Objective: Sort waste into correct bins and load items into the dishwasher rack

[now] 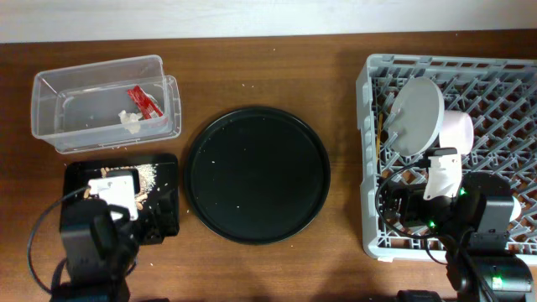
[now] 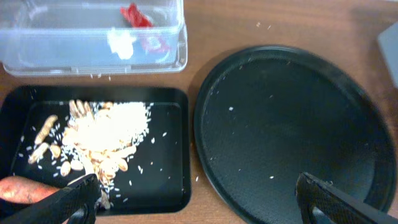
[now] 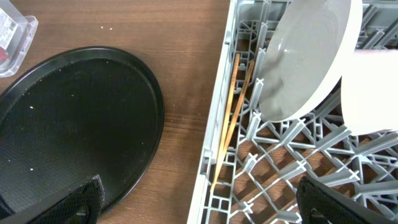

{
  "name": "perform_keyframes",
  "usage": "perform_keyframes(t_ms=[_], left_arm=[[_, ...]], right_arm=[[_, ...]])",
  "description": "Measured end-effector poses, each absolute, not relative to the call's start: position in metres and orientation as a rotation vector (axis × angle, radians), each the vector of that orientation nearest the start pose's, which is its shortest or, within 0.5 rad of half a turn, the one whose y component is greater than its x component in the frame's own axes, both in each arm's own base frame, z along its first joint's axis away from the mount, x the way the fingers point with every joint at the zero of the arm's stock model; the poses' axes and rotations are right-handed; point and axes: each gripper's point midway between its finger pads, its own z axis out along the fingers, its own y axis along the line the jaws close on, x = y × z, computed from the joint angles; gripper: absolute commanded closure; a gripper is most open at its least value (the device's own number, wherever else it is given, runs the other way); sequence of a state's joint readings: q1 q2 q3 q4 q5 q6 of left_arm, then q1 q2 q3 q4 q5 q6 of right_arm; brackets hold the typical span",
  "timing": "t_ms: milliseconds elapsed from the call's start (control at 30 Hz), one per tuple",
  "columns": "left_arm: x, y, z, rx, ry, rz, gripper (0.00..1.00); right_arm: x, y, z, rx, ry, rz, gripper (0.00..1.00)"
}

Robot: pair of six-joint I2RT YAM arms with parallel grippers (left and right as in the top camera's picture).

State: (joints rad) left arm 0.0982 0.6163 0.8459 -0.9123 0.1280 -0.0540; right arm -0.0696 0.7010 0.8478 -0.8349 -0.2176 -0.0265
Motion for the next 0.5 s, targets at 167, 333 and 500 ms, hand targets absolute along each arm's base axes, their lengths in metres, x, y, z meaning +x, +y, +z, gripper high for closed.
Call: perform_keyframes(t_ms=[167, 333, 500], left_arm=[[0.216, -0.001, 0.231, -0.097, 2.223, -0.123, 0.01], [0.216, -0.001, 0.230, -0.097, 2.223, -0.123, 0.01], [0.216, -0.001, 0.229, -0.098, 2.228, -0.123, 0.01]], right_arm=[[0.249, 0.019, 0.207, -0.056, 2.327, 0.202, 0.02], [0.251, 0.018, 0.192, -0.046, 2.378, 0.203, 0.01], [0.242, 0.030, 0.210, -0.142, 1.926, 0.144, 0.02]])
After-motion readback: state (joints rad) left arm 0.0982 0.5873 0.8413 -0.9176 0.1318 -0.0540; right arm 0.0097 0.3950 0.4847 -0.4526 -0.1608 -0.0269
